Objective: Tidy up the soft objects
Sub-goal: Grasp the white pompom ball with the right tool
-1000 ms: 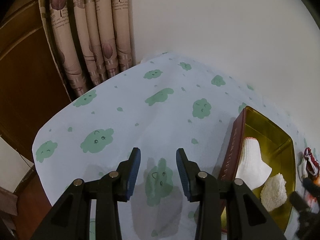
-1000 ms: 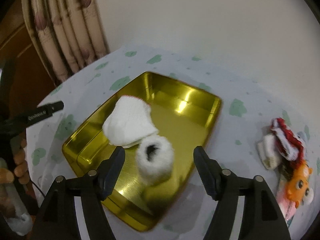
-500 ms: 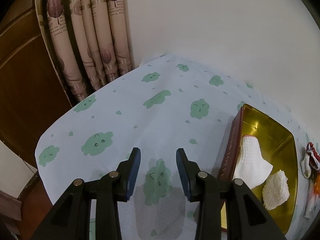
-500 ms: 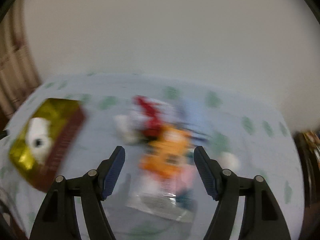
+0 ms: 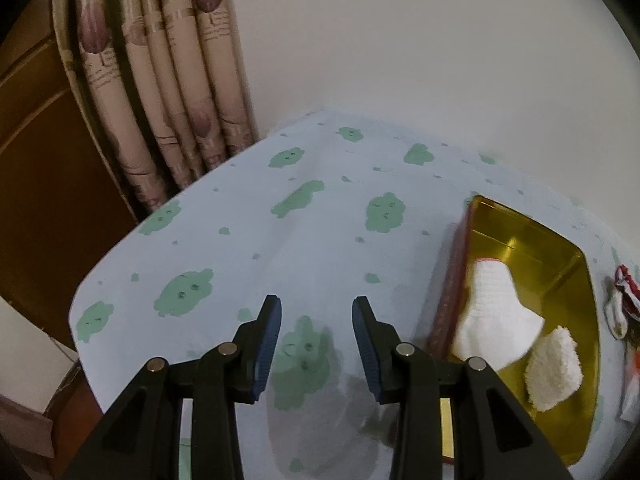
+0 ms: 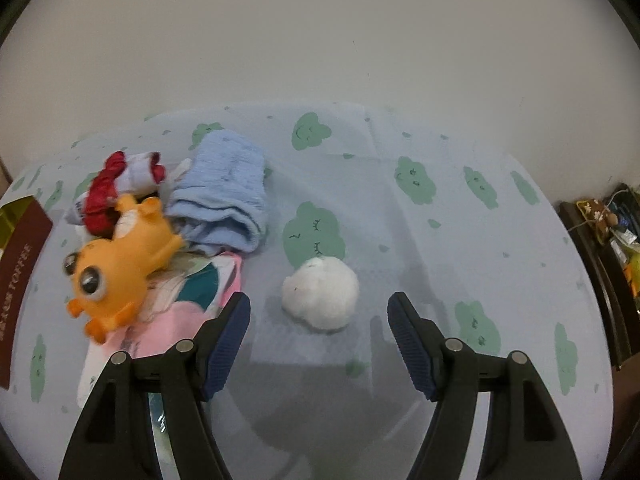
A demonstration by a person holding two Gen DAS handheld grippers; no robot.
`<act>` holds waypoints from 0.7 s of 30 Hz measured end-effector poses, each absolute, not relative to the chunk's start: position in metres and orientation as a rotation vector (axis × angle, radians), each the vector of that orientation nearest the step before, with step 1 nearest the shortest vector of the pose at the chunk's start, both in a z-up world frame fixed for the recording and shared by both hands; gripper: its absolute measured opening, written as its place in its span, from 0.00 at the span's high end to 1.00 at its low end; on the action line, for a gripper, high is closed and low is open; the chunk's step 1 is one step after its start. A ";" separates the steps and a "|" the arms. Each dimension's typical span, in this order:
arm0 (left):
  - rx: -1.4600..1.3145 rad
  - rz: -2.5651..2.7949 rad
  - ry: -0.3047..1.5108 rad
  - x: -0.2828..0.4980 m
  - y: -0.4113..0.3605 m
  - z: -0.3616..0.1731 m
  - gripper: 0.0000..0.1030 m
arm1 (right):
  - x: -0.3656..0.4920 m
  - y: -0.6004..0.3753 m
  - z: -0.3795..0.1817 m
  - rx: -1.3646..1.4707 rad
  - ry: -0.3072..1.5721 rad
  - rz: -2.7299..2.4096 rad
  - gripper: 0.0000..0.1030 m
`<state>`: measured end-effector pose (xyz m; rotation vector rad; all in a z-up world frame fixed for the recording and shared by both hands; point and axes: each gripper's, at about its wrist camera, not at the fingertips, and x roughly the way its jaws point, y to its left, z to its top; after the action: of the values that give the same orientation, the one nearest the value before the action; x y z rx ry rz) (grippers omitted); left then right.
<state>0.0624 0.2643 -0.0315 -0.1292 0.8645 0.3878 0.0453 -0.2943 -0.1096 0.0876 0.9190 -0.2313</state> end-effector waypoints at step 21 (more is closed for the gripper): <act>0.094 -0.005 0.863 0.077 0.084 0.003 0.64 | 0.028 -0.306 -0.118 0.153 0.904 -0.202 0.72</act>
<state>0.0773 0.0840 0.0033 0.0937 0.8633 -0.0048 0.0278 -0.3064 -0.1176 0.1528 0.9040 -0.2019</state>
